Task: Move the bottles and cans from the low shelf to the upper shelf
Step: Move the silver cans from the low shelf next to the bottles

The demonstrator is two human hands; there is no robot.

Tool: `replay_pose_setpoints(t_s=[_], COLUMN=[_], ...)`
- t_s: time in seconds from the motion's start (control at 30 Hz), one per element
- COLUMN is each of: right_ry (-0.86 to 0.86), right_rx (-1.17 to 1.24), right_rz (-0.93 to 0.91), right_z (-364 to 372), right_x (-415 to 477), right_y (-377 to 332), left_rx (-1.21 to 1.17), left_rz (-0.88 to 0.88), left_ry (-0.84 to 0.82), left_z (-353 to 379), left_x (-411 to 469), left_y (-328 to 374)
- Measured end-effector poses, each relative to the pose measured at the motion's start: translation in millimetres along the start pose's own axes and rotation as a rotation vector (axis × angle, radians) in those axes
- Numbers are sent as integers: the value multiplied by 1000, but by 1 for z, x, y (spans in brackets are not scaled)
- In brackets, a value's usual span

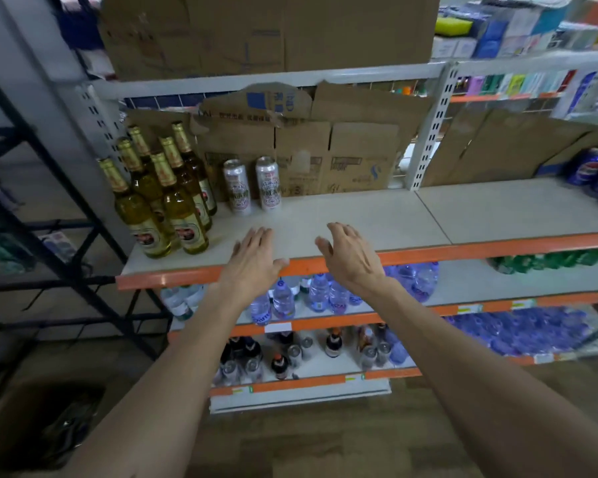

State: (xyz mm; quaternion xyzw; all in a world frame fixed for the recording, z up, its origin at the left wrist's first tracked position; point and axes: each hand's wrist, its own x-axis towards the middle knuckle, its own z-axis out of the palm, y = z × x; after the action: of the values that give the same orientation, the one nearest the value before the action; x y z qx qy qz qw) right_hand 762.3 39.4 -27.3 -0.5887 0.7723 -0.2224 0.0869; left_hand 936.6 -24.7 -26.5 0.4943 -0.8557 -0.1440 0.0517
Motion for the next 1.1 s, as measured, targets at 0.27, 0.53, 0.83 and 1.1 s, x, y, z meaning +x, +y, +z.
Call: replay_pose_setpoints(t_s=[0.27,0.53,0.83,1.1], right_ry=[0,-6,93,60], right_rx=[20,-11,-3,-71], right_rz=[11,32,11,33], right_z=[4,58,303,548], right_x=[-27,-6,-37,-53], right_y=[-29,-49,55,237], left_rx=[-43,-108,-210,-113], left_rz=[3,-3,121,84], left_ry=[47,31,-96,-97], left_z=[-12,18,280,550], left_x=[-45,-33,2,60], left_y=[-17,-81,-123,-224])
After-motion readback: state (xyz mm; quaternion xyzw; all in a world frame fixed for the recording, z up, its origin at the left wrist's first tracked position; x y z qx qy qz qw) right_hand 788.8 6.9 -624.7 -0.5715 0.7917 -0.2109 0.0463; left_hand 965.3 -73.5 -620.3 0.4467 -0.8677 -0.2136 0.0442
